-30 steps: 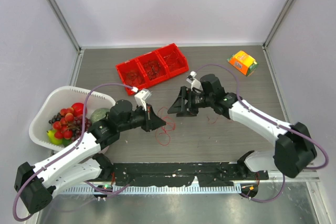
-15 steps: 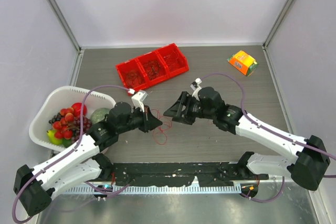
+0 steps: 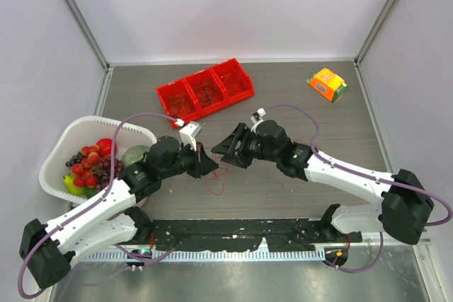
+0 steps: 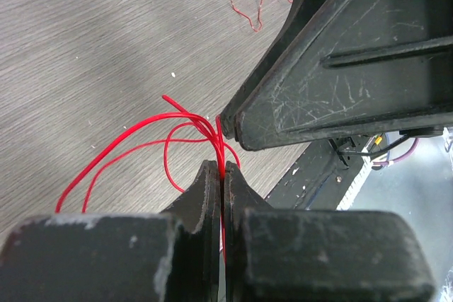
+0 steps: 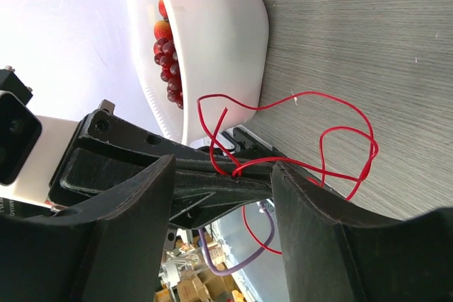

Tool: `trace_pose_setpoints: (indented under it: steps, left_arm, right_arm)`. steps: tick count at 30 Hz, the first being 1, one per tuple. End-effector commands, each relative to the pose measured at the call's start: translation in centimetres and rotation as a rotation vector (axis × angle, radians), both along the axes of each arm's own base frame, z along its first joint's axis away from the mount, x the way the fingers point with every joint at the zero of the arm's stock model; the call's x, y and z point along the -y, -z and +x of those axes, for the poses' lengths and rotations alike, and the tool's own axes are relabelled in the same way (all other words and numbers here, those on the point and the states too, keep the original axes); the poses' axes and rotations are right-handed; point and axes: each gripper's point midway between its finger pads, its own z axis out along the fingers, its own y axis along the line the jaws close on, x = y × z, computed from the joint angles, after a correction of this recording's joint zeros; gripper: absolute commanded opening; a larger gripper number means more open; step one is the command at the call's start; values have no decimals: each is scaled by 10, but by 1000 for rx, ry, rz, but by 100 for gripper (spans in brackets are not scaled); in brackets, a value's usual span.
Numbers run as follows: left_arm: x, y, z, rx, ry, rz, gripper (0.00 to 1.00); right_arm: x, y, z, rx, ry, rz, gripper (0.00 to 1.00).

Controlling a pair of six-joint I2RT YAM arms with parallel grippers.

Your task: Untangle the cables

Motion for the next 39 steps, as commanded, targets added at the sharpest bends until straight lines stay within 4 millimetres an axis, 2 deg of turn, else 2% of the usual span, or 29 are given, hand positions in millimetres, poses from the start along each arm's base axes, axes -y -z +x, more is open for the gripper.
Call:
trace_pose_setpoints:
  steps: [1,7,17,22,25,28,29,31,35,36,37,39]
  left_arm:
    - [5,-28,6,72,6,-49,0]
    - [6,-29,7,80,12,-46,0]
    - [11,-26,-2,68,76,-48,0]
    - [12,-24,-4,62,96,-39,0]
    - [12,-23,-4,58,101,-26,0]
    - [12,-25,-3,61,98,-24,0]
    - [11,-26,-2,61,91,-20,0]
    - [9,-26,-1,55,74,-6,0]
    - [2,-30,0,54,39,2,0]
    - [-1,-32,1,47,15,2,7]
    - [-4,-34,1,45,-7,-2,26]
    - [-10,-42,-1,56,-35,-20,54]
  right_arm:
    - [-7,-11,8,25,32,48,63]
    - [-14,-12,3,20,3,67,67]
    - [-17,-9,7,50,-10,31,53]
    - [-23,-11,5,65,-49,26,39]
    - [-26,-12,3,78,-72,29,36]
    - [-29,-19,-1,106,-105,57,20]
    - [-30,-19,-3,106,-120,64,10]
    - [-31,-23,-5,123,-134,75,1]
    - [-30,-37,-3,170,-130,106,1]
    - [-29,-39,-2,181,-128,109,1]
    - [-27,-43,2,193,-122,114,1]
    - [-23,-46,13,214,-110,109,1]
